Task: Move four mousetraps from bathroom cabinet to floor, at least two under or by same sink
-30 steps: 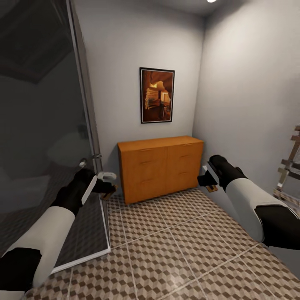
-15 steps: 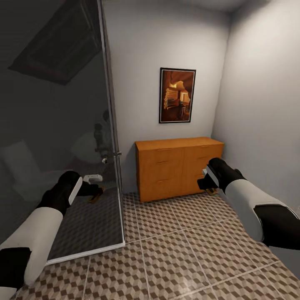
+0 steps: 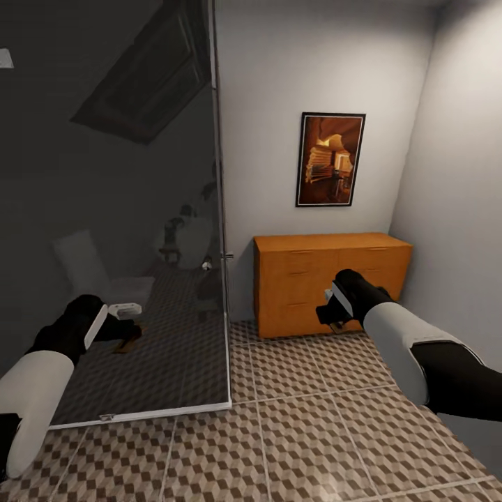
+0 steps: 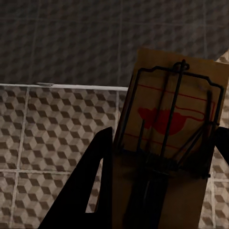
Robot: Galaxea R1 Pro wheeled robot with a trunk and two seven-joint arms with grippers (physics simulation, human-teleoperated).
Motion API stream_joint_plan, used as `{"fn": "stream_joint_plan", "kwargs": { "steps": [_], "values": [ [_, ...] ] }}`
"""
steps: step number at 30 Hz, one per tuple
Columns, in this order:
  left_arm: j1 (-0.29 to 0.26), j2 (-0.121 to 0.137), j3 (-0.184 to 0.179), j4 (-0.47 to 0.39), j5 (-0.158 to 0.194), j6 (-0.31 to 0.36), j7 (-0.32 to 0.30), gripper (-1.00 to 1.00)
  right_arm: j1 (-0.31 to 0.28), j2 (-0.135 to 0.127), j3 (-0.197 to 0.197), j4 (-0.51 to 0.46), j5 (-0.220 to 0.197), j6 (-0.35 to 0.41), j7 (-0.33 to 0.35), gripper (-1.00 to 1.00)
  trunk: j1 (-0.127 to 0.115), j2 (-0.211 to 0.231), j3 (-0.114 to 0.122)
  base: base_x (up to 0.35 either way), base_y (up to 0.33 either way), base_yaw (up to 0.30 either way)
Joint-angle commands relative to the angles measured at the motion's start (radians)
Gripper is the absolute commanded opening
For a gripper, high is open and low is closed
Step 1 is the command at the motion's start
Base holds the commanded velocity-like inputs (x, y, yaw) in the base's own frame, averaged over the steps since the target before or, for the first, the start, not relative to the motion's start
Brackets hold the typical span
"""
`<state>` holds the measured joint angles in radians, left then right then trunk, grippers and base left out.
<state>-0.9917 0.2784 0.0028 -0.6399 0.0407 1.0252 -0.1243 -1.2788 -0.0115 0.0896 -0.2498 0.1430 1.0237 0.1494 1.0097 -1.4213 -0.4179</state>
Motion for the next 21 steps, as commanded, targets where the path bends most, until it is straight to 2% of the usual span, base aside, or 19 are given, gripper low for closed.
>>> {"fn": "stream_joint_plan", "kwargs": {
  "steps": [1, 7, 11, 21],
  "values": [
    [-0.001, 0.001, 0.010, 0.001, 0.004, 0.004, 0.000, -1.00, -0.001, 0.001, 0.008, 0.000, 0.007, 0.004, 0.010, -1.00, 0.000, -0.001, -0.001, 0.000, 0.000, 0.073],
    [-0.001, 0.001, 0.062, 0.003, 0.004, 0.004, 0.000, -1.00, -0.001, 0.003, 0.007, 0.001, 0.007, -0.016, 0.011, -1.00, 0.000, -0.001, -0.001, 0.000, 0.000, 0.028],
    [-0.001, 0.001, 0.072, 0.003, 0.004, 0.004, 0.001, -1.00, -0.001, 0.004, 0.007, 0.003, 0.007, -0.043, 0.016, -1.00, 0.000, -0.001, -0.001, 0.000, 0.000, 0.004],
    [-0.001, -0.001, 0.074, 0.000, 0.003, 0.004, 0.002, -1.00, -0.001, 0.003, 0.007, 0.004, 0.007, -0.051, 0.033, -1.00, 0.000, -0.001, -0.001, 0.000, 0.000, 0.013]
  ]
}}
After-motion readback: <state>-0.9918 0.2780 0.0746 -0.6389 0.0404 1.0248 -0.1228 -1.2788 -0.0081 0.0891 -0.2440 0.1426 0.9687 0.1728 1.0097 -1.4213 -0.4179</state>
